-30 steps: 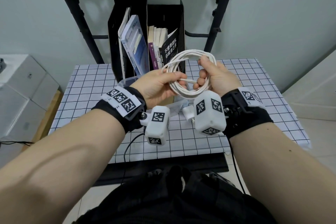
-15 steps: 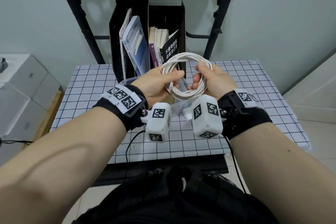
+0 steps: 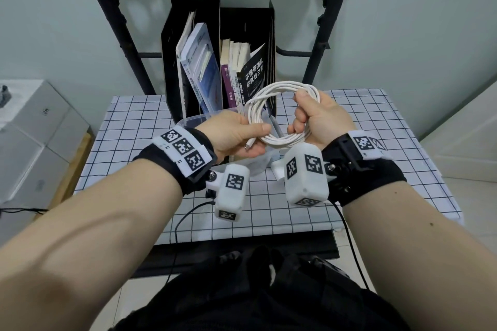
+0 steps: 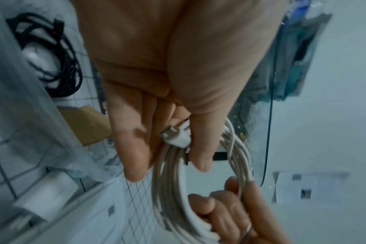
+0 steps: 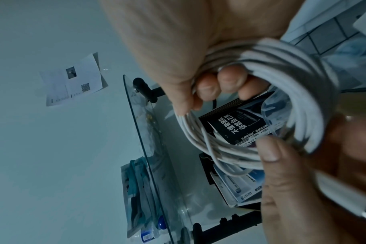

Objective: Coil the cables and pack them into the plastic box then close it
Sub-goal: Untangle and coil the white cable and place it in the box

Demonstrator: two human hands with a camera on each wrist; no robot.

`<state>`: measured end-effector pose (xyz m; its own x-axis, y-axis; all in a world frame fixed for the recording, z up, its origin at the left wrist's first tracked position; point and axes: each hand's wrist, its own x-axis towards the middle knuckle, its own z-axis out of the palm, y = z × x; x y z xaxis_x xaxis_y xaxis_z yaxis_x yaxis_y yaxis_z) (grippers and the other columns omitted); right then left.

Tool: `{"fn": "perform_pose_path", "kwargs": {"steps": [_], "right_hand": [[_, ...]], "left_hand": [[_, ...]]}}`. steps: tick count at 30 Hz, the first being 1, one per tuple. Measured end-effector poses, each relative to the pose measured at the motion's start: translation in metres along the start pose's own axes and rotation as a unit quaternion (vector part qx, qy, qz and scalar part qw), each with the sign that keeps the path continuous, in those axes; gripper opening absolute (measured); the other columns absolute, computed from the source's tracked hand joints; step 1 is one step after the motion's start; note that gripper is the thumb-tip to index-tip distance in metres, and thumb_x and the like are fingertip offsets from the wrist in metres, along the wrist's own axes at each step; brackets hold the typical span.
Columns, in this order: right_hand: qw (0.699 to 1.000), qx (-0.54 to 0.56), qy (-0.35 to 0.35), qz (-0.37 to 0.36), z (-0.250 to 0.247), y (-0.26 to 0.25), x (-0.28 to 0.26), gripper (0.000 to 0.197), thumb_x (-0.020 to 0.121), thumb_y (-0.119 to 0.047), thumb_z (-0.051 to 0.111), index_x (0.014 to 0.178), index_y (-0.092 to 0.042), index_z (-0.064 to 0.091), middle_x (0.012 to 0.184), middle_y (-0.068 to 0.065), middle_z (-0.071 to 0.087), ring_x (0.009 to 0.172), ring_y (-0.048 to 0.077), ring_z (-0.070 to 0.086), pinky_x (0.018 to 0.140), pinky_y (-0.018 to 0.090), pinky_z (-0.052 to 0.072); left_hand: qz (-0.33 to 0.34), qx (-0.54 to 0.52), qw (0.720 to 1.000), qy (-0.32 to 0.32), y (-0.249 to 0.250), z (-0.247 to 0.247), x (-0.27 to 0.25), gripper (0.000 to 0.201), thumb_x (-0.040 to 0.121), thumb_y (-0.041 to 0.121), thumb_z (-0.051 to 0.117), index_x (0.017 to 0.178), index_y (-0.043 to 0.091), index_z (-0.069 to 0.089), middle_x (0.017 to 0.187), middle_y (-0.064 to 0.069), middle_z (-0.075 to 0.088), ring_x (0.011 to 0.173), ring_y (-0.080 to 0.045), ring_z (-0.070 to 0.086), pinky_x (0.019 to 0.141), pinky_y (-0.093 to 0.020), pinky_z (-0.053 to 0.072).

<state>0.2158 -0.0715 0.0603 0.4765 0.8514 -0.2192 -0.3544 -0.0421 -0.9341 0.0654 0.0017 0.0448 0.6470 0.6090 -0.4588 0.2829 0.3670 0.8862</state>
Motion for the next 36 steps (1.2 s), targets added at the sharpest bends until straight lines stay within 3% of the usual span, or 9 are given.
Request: {"fn": "perform_pose_path", "kwargs": {"steps": [4,9,13,19,22,24,27,31,36], "right_hand": [[1.000,-0.002,0.005,0.000,-0.002,0.002,0.000,0.013,0.099,-0.017,0.051,0.087,-0.012,0.053,0.050,0.000,0.034,0.041,0.014,0.030,0.051,0.028,0.037],[0.999,0.032,0.028,0.020,-0.011,-0.005,0.003,0.019,0.099,-0.018,0.051,0.081,-0.011,0.053,0.048,-0.001,0.032,0.040,0.013,0.032,0.053,0.029,0.041],[0.998,0.053,0.028,0.020,-0.018,-0.012,0.004,0.018,0.096,-0.022,0.056,0.082,-0.010,0.055,0.051,-0.001,0.032,0.043,0.014,0.033,0.057,0.031,0.046],[0.991,0.125,0.025,0.037,-0.023,-0.006,0.010,0.019,0.096,-0.024,0.057,0.085,-0.009,0.057,0.049,-0.004,0.031,0.039,0.013,0.032,0.052,0.029,0.045],[0.982,0.177,0.011,0.062,-0.026,0.000,0.012,0.021,0.096,-0.028,0.056,0.083,-0.012,0.058,0.048,-0.006,0.030,0.039,0.012,0.029,0.053,0.027,0.045],[0.973,0.217,0.004,0.075,-0.025,0.001,0.011,0.024,0.097,-0.029,0.053,0.080,-0.013,0.056,0.047,-0.008,0.030,0.038,0.010,0.026,0.050,0.023,0.041],[0.965,0.246,0.005,0.090,-0.019,0.001,0.008,0.026,0.098,-0.031,0.051,0.079,-0.014,0.054,0.045,-0.008,0.030,0.037,0.010,0.026,0.049,0.022,0.038],[0.966,0.231,0.014,0.114,-0.013,0.003,0.008,0.025,0.099,-0.033,0.050,0.085,-0.013,0.055,0.045,-0.004,0.043,0.036,0.012,0.043,0.047,0.022,0.048],[0.975,0.157,0.035,0.153,-0.008,0.003,0.002,0.029,0.091,-0.032,0.063,0.090,-0.003,0.063,0.074,0.011,0.071,0.069,0.022,0.071,0.068,0.038,0.060]], "left_hand": [[-0.003,0.063,0.998,0.015,0.001,-0.002,-0.002,0.024,0.087,0.028,0.066,0.083,0.005,0.064,0.061,-0.008,0.065,0.044,-0.010,0.058,0.039,-0.016,0.044],[0.026,0.003,1.000,0.013,0.002,-0.009,-0.007,0.010,0.091,0.016,0.059,0.092,0.007,0.062,0.052,-0.003,0.063,0.039,-0.006,0.056,0.037,-0.012,0.043],[0.045,-0.024,0.999,0.004,0.003,-0.014,-0.007,0.015,0.094,0.014,0.054,0.102,0.004,0.061,0.051,-0.002,0.062,0.039,-0.005,0.055,0.037,-0.012,0.042],[0.059,-0.051,0.997,-0.024,0.003,-0.009,-0.003,0.016,0.096,0.016,0.050,0.103,0.005,0.059,0.052,0.000,0.061,0.042,-0.007,0.055,0.040,-0.013,0.044],[0.063,-0.069,0.994,-0.056,0.002,-0.007,-0.001,0.027,0.096,0.018,0.048,0.115,0.001,0.057,0.058,0.002,0.060,0.051,-0.007,0.053,0.049,-0.015,0.046],[0.071,-0.081,0.991,-0.078,0.003,-0.006,-0.001,0.036,0.097,0.020,0.046,0.125,0.000,0.053,0.073,0.002,0.060,0.062,-0.007,0.052,0.056,-0.015,0.047],[0.086,-0.104,0.984,-0.114,0.004,-0.002,-0.003,0.035,0.091,0.023,0.049,0.121,0.006,0.058,0.099,-0.002,0.059,0.073,-0.007,0.050,0.060,-0.016,0.045],[0.118,-0.123,0.978,-0.117,0.003,0.001,-0.001,0.026,0.087,0.024,0.056,0.108,0.011,0.063,0.102,-0.003,0.065,0.062,-0.004,0.050,0.058,-0.016,0.040],[0.154,-0.110,0.981,-0.047,0.003,0.002,0.000,0.013,0.089,0.019,0.059,0.097,0.010,0.066,0.083,-0.002,0.068,0.057,-0.005,0.048,0.052,-0.016,0.038]]}}
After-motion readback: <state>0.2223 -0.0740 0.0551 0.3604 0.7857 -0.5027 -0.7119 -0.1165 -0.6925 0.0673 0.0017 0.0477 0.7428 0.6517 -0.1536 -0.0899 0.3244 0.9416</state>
